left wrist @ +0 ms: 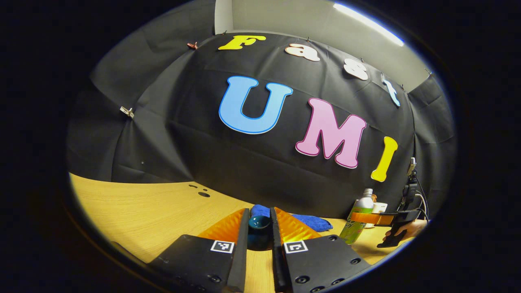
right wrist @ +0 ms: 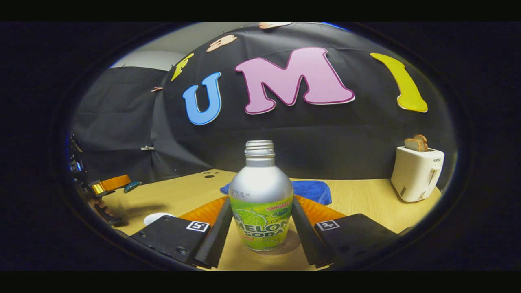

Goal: Open the teacup lid with one hand, grasp the water bottle and pour water into the teacup with the other hand; after pouring, place the water bottle on the coaster and then close the teacup lid.

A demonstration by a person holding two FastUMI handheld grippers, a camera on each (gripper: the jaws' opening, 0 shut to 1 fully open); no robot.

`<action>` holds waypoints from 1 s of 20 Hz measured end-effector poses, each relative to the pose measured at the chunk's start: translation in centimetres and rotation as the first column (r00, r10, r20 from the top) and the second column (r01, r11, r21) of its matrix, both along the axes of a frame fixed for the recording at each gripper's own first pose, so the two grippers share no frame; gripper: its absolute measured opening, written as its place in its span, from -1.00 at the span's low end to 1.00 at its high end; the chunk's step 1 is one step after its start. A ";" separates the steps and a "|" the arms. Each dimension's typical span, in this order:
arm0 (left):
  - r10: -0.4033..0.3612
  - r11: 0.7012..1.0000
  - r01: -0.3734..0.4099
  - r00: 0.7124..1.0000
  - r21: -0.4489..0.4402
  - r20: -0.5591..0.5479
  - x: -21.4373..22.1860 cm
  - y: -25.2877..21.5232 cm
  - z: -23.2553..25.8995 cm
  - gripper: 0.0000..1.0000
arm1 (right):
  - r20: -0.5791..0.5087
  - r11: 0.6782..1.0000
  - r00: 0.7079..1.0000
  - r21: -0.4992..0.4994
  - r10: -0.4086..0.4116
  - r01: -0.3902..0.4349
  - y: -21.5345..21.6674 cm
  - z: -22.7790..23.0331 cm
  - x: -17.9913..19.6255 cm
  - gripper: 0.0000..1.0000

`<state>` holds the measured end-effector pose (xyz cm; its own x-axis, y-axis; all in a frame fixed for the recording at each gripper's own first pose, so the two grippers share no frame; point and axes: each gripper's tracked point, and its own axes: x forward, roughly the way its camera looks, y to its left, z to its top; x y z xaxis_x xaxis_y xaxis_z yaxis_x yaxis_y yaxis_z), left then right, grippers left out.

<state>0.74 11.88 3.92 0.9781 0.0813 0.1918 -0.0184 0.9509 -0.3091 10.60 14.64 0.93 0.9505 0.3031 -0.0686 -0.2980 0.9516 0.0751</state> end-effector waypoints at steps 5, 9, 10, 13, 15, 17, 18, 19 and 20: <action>0.000 1.000 0.000 1.000 0.001 -0.001 0.0 0.0 -0.1 -0.40 | -0.014 1.000 1.000 -0.004 -0.018 0.018 -0.2 -0.8 0.6 0.59; 0.001 1.000 -0.001 1.000 -0.001 0.000 0.0 0.1 0.0 -0.40 | -0.025 1.000 0.999 0.005 -0.031 0.031 -0.1 -1.2 0.8 0.59; 0.000 1.000 0.000 1.000 -0.001 -0.001 0.0 0.1 0.0 -0.34 | -0.027 0.999 0.999 0.005 -0.032 0.032 0.0 -1.2 0.8 0.59; 0.001 1.000 -0.001 1.000 0.001 -0.002 0.0 0.1 -0.1 -0.40 | -0.037 0.999 0.999 0.002 -0.034 0.034 0.0 -1.5 0.8 0.59; 0.004 1.000 -0.004 1.000 -0.001 0.000 0.0 0.1 0.0 -0.40 | -0.044 0.999 0.998 0.001 -0.034 0.034 -0.1 -1.6 0.6 0.61; 0.006 1.000 -0.005 1.000 -0.006 0.003 -0.1 0.2 0.0 -0.40 | -0.060 1.000 0.998 0.011 -0.027 0.028 0.0 -1.8 0.5 0.63; 0.005 1.000 -0.005 1.000 -0.008 0.003 0.0 0.2 0.1 -0.40 | -0.073 0.999 0.997 0.022 -0.021 0.023 0.2 -1.9 0.2 0.65; 0.004 1.000 -0.004 1.000 -0.007 0.003 -0.1 0.1 0.0 -0.40 | -0.083 0.999 0.996 0.029 -0.020 0.022 0.3 -2.0 0.1 0.67; 0.004 1.000 -0.004 1.000 -0.004 0.002 -0.1 0.1 0.1 -0.34 | -0.092 0.999 0.996 0.033 -0.021 0.024 0.3 -2.1 -0.1 0.68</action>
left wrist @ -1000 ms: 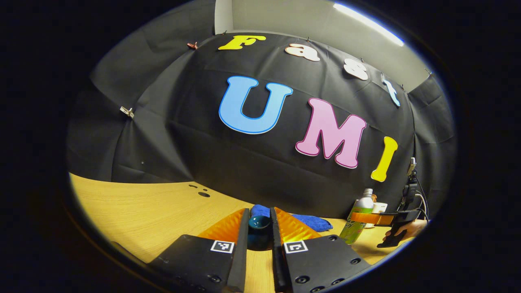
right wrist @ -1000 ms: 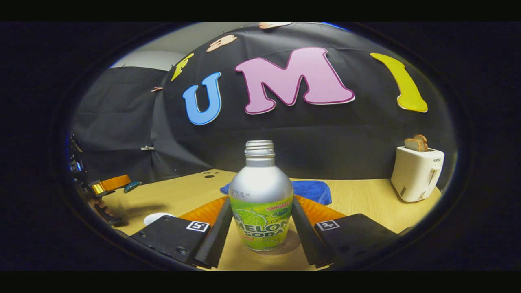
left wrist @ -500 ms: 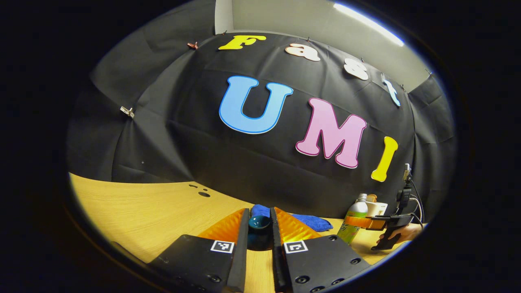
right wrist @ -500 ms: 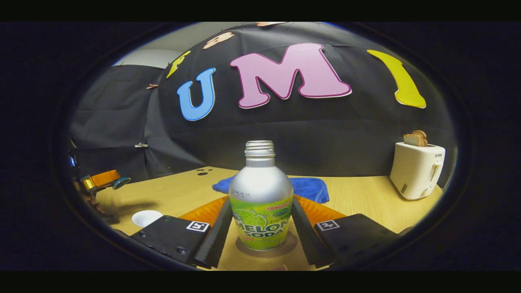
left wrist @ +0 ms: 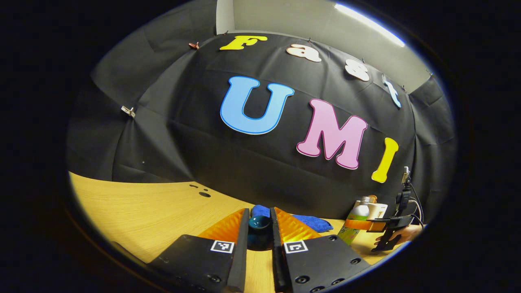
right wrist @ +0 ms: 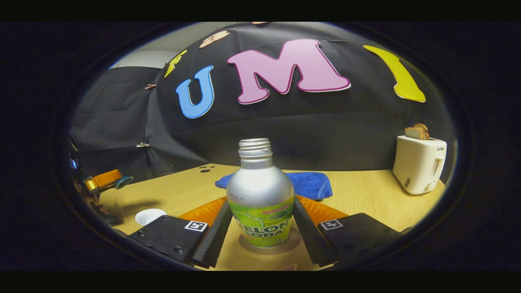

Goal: Open the teacup lid with one hand, grasp the water bottle and pour water into the teacup with the other hand; after pouring, place the water bottle on the coaster and then close the teacup lid.

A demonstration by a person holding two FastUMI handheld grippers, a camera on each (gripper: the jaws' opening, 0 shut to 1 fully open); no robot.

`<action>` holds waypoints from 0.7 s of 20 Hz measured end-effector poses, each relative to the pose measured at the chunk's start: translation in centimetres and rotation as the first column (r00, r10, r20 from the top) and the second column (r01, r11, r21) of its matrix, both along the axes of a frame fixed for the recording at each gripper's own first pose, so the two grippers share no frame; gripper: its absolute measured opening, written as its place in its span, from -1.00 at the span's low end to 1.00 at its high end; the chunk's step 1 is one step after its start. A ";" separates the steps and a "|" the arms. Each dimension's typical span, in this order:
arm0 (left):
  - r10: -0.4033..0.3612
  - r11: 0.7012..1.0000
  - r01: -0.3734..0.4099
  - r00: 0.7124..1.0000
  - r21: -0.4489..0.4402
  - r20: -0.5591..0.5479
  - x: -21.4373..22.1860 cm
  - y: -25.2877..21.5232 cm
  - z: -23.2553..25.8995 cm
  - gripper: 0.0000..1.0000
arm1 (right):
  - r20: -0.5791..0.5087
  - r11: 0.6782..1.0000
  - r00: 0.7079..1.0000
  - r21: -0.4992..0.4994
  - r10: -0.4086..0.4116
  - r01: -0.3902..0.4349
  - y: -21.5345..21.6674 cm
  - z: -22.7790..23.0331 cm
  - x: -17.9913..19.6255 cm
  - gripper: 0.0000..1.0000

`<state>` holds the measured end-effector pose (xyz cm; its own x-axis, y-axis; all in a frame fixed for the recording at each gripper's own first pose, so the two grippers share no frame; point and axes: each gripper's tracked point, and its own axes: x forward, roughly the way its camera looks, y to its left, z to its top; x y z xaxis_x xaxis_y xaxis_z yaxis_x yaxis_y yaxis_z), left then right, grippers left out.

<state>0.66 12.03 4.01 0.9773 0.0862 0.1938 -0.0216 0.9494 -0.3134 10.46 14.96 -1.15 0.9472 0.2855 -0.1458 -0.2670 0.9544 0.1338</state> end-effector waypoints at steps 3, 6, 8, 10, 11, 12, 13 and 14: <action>0.003 1.000 -0.003 1.000 0.006 0.003 0.0 0.0 0.0 -0.40 | -0.017 1.000 1.000 0.014 -0.009 0.009 -0.1 -0.1 -0.6 0.80; 0.010 1.000 -0.010 1.000 0.014 0.008 -0.1 0.1 0.1 -0.40 | -0.036 0.999 0.999 0.034 -0.026 0.027 -0.6 0.0 -2.0 0.96; 0.012 0.999 -0.012 1.000 0.033 0.012 -0.1 0.0 0.2 -0.33 | -0.029 0.998 0.999 0.040 -0.046 0.047 -1.3 0.3 -3.8 0.96; -0.006 0.999 0.005 1.000 0.051 0.018 -0.1 -0.3 0.4 -0.34 | -0.021 0.996 0.998 0.059 -0.066 0.067 -1.3 0.6 -6.8 0.97; -0.022 0.998 0.020 1.000 0.056 0.023 -0.2 -0.9 0.5 -0.34 | 0.001 0.996 0.997 0.051 -0.074 0.074 -1.4 1.1 -8.3 0.97; -0.042 0.998 0.040 0.999 0.055 0.024 -0.2 -1.8 0.8 -0.40 | 0.033 0.996 0.996 0.030 -0.086 0.085 -1.3 1.7 -9.6 0.96; -0.065 0.997 0.064 0.998 0.050 0.019 -0.1 -2.6 0.9 -0.40 | 0.068 0.995 0.993 0.002 -0.097 0.097 -1.3 2.3 -10.7 0.96; -0.093 0.995 0.093 0.996 0.039 0.013 -0.2 -3.4 1.0 -0.40 | 0.099 0.993 0.989 -0.028 -0.110 0.113 -1.3 2.8 -11.7 0.96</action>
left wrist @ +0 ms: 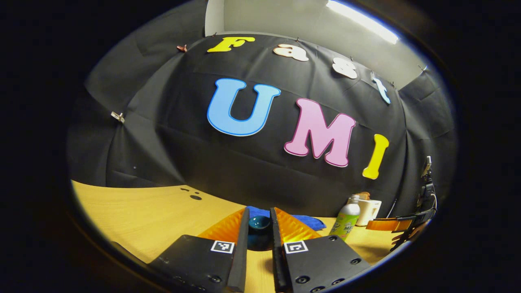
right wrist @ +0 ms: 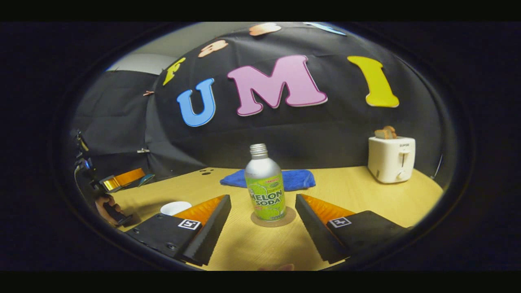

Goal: Open the teacup lid with one hand, grasp the water bottle and pour water into the teacup with the other hand; after pouring, place the water bottle on the coaster and then close the teacup lid.

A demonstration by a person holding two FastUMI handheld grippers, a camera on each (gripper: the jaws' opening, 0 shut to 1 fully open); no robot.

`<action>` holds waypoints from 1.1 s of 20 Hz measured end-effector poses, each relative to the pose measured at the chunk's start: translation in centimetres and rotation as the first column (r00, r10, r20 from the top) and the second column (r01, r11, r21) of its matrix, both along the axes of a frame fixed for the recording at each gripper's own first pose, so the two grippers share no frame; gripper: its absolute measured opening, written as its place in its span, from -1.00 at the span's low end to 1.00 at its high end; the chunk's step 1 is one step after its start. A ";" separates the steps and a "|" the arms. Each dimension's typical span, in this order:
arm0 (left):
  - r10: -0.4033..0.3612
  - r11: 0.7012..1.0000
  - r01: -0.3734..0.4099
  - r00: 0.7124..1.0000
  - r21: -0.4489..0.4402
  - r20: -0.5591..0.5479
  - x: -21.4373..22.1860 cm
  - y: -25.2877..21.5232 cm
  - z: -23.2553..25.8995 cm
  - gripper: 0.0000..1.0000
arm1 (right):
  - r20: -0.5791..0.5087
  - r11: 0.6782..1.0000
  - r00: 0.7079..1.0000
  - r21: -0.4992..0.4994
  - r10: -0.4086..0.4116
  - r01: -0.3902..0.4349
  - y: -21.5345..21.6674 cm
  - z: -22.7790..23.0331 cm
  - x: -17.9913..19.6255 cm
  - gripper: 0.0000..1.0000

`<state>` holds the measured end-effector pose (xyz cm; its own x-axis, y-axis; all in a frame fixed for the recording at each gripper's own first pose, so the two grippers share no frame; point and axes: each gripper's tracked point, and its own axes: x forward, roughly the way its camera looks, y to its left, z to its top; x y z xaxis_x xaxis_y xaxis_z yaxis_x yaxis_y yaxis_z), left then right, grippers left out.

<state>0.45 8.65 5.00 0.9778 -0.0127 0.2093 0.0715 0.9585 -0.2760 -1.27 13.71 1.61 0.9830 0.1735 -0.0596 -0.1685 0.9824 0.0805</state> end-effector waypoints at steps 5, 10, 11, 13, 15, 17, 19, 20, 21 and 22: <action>-0.066 0.997 0.068 0.997 0.046 -0.048 -0.5 -4.3 0.0 -0.39 | 0.032 0.996 0.998 -0.078 -0.047 0.049 0.9 -1.0 -3.0 0.96; -0.072 0.985 0.092 0.989 0.146 -0.132 -0.5 -7.0 -1.7 -0.40 | 0.050 0.999 0.998 -0.020 -0.047 0.048 0.8 -1.6 -3.9 0.94; -0.075 0.982 0.100 0.985 0.161 -0.153 -0.2 -7.6 -2.2 -0.40 | 0.036 0.999 0.998 -0.014 -0.051 0.051 0.4 -1.8 -3.8 0.93; -0.079 0.974 0.118 0.977 0.192 -0.200 0.5 -8.5 -3.4 -0.41 | 0.042 0.998 0.998 -0.011 -0.055 0.055 0.1 -1.6 -3.8 0.94; -0.068 0.967 0.122 0.970 0.223 -0.233 1.4 -9.1 -4.3 -0.34 | 0.050 0.996 0.998 -0.068 -0.048 0.052 0.4 -1.7 -3.6 0.96; -0.057 0.961 0.128 0.958 0.244 -0.279 2.4 -9.6 -5.7 -0.39 | 0.049 0.998 0.998 -0.056 -0.031 0.034 1.0 -2.0 -3.4 0.96; -0.037 0.955 0.128 0.947 0.269 -0.320 3.1 -9.7 -6.9 -0.39 | 0.050 0.997 0.998 -0.056 -0.044 0.046 0.5 -1.8 -3.5 0.94; -0.029 0.951 0.128 0.944 0.281 -0.330 3.3 -9.8 -7.3 -0.39 | 0.050 0.997 0.998 -0.056 -0.046 0.049 0.5 -1.8 -3.4 0.95; -0.025 0.948 0.130 0.941 0.290 -0.338 3.4 -9.9 -7.6 -0.40 | 0.050 0.997 0.998 -0.056 -0.046 0.049 0.5 -1.9 -3.4 0.94; -0.018 0.945 0.125 0.942 0.302 -0.336 3.6 -9.9 -7.6 -0.40 | 0.051 0.997 0.998 -0.056 -0.047 0.049 0.5 -1.8 -3.5 0.94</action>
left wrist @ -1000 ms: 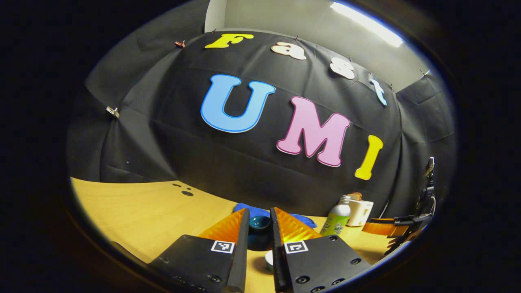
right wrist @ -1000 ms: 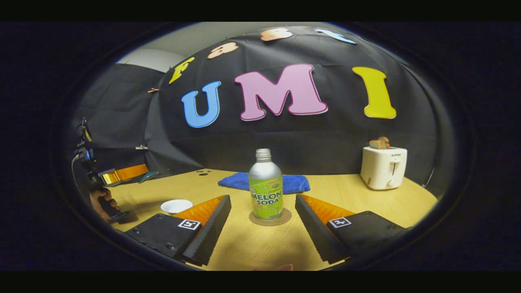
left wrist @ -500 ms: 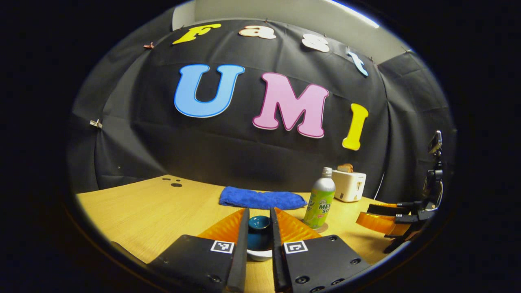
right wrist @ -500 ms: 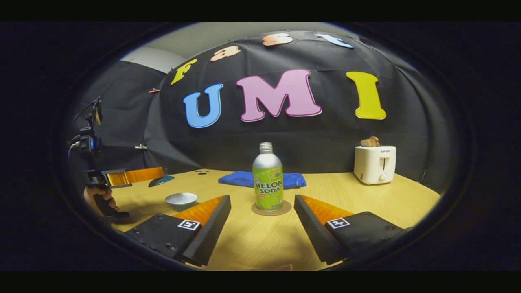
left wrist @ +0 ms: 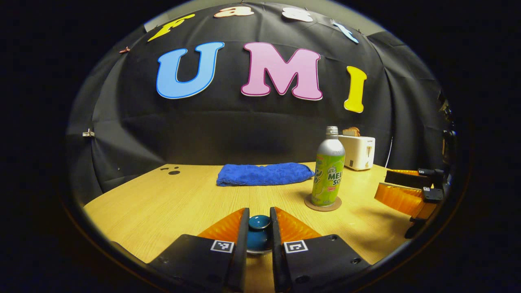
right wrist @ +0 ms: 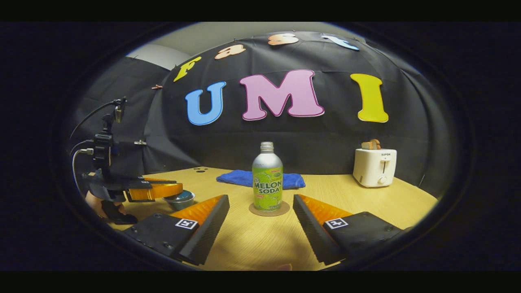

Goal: Open the teacup lid with one hand, grasp the water bottle and pour water into the teacup with the other hand; after pouring, place the water bottle on the coaster and then close the teacup lid.

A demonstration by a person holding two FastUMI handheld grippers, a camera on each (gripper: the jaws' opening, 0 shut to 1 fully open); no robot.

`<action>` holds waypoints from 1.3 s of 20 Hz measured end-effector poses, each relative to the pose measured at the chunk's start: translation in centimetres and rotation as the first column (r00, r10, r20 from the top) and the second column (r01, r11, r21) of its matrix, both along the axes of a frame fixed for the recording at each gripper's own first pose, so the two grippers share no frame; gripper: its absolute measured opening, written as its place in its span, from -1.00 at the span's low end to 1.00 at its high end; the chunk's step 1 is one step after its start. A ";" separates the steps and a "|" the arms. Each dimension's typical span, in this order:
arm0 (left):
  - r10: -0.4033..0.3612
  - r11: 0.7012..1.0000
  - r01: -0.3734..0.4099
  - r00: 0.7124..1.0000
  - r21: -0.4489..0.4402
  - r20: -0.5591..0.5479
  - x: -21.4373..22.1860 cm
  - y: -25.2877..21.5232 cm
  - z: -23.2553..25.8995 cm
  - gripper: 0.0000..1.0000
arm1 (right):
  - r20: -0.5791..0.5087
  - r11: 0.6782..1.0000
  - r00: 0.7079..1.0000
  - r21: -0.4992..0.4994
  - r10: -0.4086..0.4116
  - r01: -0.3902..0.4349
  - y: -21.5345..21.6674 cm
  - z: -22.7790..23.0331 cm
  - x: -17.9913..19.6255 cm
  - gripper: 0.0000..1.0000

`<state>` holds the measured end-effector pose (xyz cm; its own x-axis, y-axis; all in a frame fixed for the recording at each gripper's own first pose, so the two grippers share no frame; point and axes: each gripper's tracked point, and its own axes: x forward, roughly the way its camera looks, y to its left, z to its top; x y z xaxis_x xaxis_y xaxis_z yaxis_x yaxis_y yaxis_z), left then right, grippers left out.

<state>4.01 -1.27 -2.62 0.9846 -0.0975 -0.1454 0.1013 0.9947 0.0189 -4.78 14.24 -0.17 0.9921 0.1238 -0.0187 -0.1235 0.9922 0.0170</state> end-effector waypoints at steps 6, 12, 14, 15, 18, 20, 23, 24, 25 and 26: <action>0.011 0.998 -0.011 1.000 0.064 -0.012 0.5 -0.1 -0.2 -0.40 | 0.000 1.000 1.000 0.000 0.001 -0.001 0.0 0.0 0.1 0.95; 0.029 0.995 -0.026 0.999 0.091 -0.038 0.6 -0.1 -0.6 -0.33 | 0.000 1.000 1.000 0.000 0.002 -0.002 0.0 0.0 0.0 0.95; 0.026 0.995 -0.022 0.999 0.099 -0.039 0.4 -0.2 -0.7 -0.34 | 0.001 1.000 1.000 -0.001 0.002 -0.002 0.3 0.1 0.1 0.94; 0.022 0.995 -0.019 0.999 0.100 -0.033 0.3 -0.2 -0.6 -0.31 | 0.001 1.000 1.000 -0.001 0.002 -0.002 0.1 0.0 0.1 0.94; 0.029 0.993 -0.028 1.000 0.116 -0.006 -0.3 -0.3 -0.1 0.14 | 0.001 1.000 1.000 -0.002 0.001 -0.001 -0.1 0.0 0.1 0.94; 0.044 0.991 -0.049 0.998 0.126 0.038 -0.9 -0.3 0.5 0.49 | 0.000 1.000 1.000 -0.002 -0.002 0.002 -0.2 -0.1 0.1 0.95; 0.047 0.993 -0.061 0.991 0.101 0.128 -2.4 -0.8 2.0 0.56 | 0.000 1.000 1.000 -0.002 -0.002 0.002 -0.2 -0.1 0.1 0.95; 0.047 0.994 -0.062 0.987 0.092 0.156 -2.8 -0.8 2.5 0.58 | 0.001 1.000 1.000 -0.002 -0.002 0.002 -0.2 -0.1 0.1 0.94; 0.031 0.996 -0.043 0.988 0.076 0.148 -3.1 -1.3 2.2 0.60 | 0.000 1.000 1.000 -0.002 -0.002 0.002 -0.2 -0.1 0.2 0.95; 0.026 0.998 -0.035 0.989 0.058 0.149 -3.3 -1.4 2.3 0.73 | 0.000 1.000 1.000 -0.002 -0.003 0.003 -0.2 -0.1 0.1 0.95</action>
